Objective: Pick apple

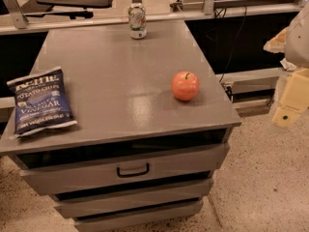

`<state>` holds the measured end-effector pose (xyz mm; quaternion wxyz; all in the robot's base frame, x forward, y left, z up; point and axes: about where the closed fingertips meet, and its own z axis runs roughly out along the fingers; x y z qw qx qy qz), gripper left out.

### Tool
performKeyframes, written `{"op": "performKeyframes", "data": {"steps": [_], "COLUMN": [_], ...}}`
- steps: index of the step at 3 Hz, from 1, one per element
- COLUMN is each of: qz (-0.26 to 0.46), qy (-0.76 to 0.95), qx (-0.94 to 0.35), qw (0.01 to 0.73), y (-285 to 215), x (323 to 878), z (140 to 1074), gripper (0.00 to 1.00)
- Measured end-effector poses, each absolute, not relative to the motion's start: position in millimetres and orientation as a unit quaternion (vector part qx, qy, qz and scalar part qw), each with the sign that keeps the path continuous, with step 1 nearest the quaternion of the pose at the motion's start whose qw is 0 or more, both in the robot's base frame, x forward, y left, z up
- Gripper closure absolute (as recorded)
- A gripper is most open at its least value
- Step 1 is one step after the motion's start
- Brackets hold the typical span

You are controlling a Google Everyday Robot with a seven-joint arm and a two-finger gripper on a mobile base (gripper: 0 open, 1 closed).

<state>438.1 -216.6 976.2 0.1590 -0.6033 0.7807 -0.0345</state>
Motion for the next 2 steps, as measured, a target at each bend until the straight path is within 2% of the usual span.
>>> {"op": "performKeyframes", "data": {"steps": [2], "qz": [-0.017], "qy": [0.784], "qx": [-0.593], "qw": [0.185], "y": [-197.6], "x": [454.4], "z": [961.2], "gripper": [0.0]}}
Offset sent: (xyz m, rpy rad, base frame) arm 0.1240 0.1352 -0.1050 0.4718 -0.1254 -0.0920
